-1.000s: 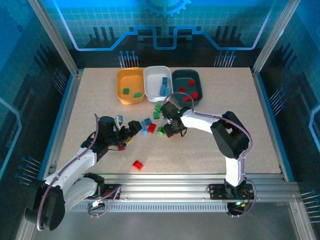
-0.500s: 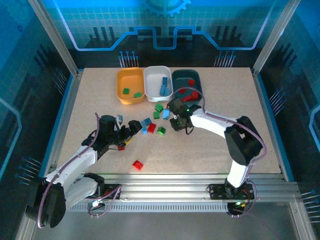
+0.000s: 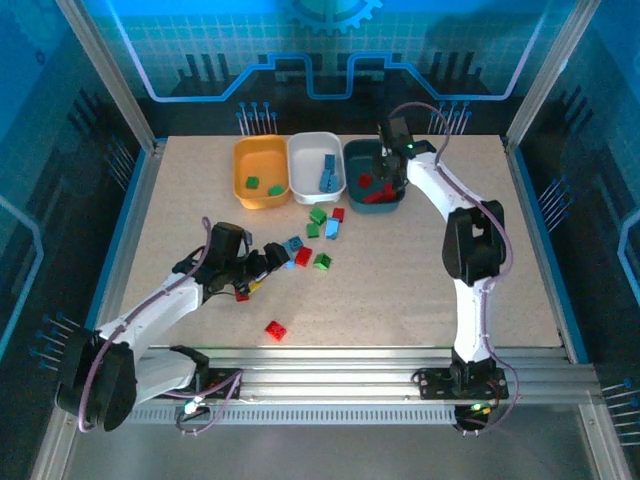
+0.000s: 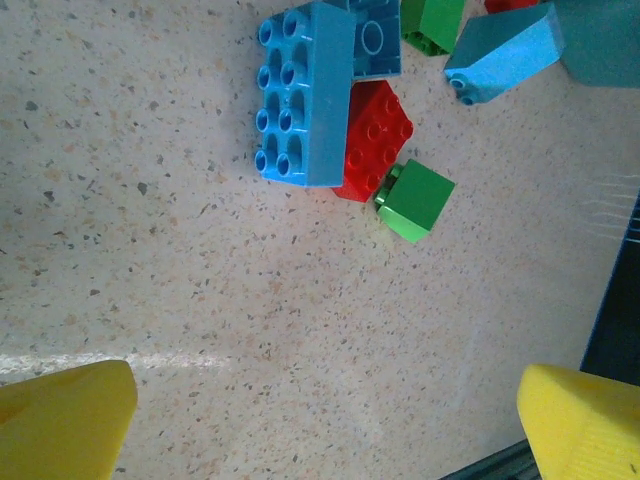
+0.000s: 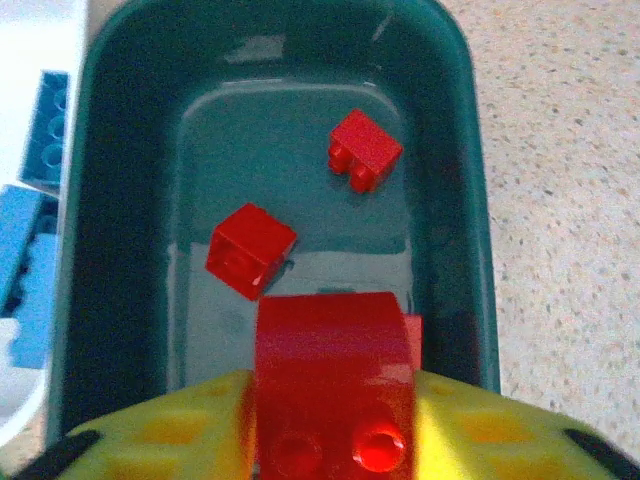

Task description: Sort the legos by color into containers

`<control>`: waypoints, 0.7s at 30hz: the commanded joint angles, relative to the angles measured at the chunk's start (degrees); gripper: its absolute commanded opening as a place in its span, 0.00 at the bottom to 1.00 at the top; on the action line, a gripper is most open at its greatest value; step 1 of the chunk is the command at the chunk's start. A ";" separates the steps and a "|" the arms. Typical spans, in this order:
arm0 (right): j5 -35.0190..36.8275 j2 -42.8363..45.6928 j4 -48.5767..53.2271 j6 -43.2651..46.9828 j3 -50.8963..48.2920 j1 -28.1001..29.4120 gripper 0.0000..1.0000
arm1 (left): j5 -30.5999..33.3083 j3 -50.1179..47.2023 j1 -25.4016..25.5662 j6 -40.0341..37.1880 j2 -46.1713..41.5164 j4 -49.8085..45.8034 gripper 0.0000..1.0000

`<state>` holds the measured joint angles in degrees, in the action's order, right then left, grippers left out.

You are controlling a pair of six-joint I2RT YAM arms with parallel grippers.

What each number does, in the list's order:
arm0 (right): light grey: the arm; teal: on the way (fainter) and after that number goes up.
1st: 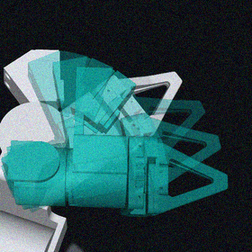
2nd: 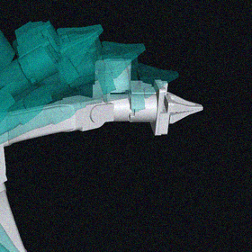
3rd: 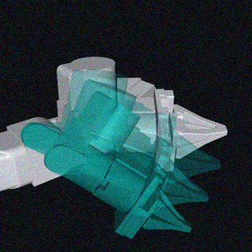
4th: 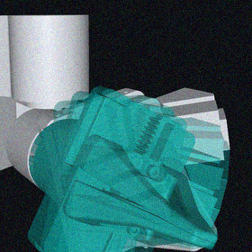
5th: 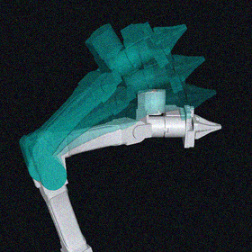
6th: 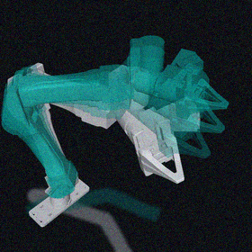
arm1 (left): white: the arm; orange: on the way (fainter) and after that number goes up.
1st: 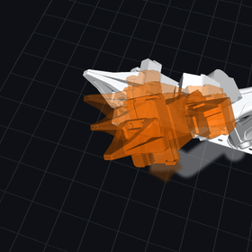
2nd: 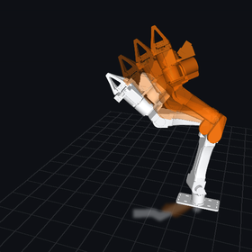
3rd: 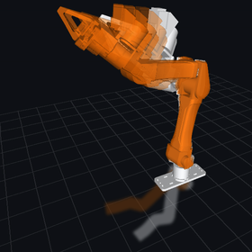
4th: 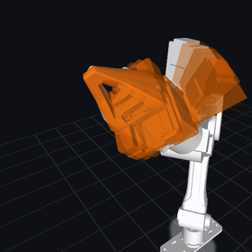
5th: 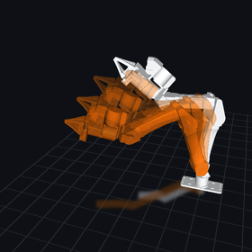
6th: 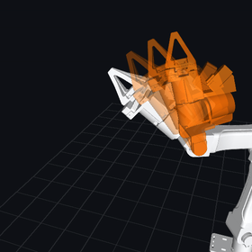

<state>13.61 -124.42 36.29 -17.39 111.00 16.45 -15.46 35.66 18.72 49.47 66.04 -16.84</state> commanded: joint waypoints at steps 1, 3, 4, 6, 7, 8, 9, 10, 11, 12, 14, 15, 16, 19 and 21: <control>-2.71 -3.54 6.67 0.59 7.47 0.06 0.57 | 2.34 3.89 1.23 -3.01 2.78 -3.38 0.99; -3.32 -3.54 7.22 0.87 8.80 0.04 0.61 | 3.30 6.16 1.75 -4.30 5.22 -4.61 0.98; -3.03 -2.53 6.86 0.71 7.96 0.12 0.62 | 3.89 7.50 1.93 -4.99 6.72 -5.43 0.98; -2.93 0.88 4.85 0.19 3.86 0.10 0.63 | 5.20 10.33 2.33 -6.56 9.67 -6.69 0.95; -2.97 3.30 3.44 -0.37 0.85 0.21 0.63 | 6.22 12.01 2.59 -7.15 11.50 -7.62 0.94; -3.06 6.48 1.74 -0.97 -3.15 0.41 0.64 | 6.69 13.66 2.87 -8.10 13.54 -8.23 0.92; -3.06 8.87 0.33 -1.59 -6.70 0.79 0.64 | 7.39 15.28 3.19 -8.86 15.42 -9.00 0.90; -3.06 12.41 -1.88 -2.29 -11.31 1.28 0.64 | 8.69 17.30 3.63 -9.38 17.69 -10.39 0.89; -3.14 15.71 -4.07 -2.95 -16.03 1.81 0.65 | 9.29 19.14 4.09 -10.23 19.97 -11.17 0.86; -3.35 18.49 -5.71 -3.56 -19.86 2.25 0.65 | 9.57 20.68 4.49 -10.97 21.98 -11.54 0.82; -3.93 24.11 -8.61 -5.01 -27.76 3.18 0.65 | 11.35 24.55 5.39 -12.03 26.37 -13.62 0.78; -4.42 26.27 -9.84 -5.53 -31.19 3.38 0.65 | 12.55 26.17 5.65 -12.43 28.51 -14.67 0.76; -4.89 28.55 -10.79 -6.08 -34.44 3.59 0.65 | 13.97 27.42 5.87 -12.80 30.23 -15.34 0.73; -5.38 33.35 -11.80 -6.77 -41.27 4.03 0.65 | 17.19 30.10 5.89 -13.28 34.44 -16.11 0.63; -5.60 35.75 -12.11 -6.68 -44.51 4.18 0.65 | 18.44 31.80 5.89 -13.58 36.74 -16.50 0.57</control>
<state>9.26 -90.74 27.05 -22.52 70.37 20.27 -1.61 64.69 24.49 37.82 100.62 -29.50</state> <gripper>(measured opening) 0.651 0.576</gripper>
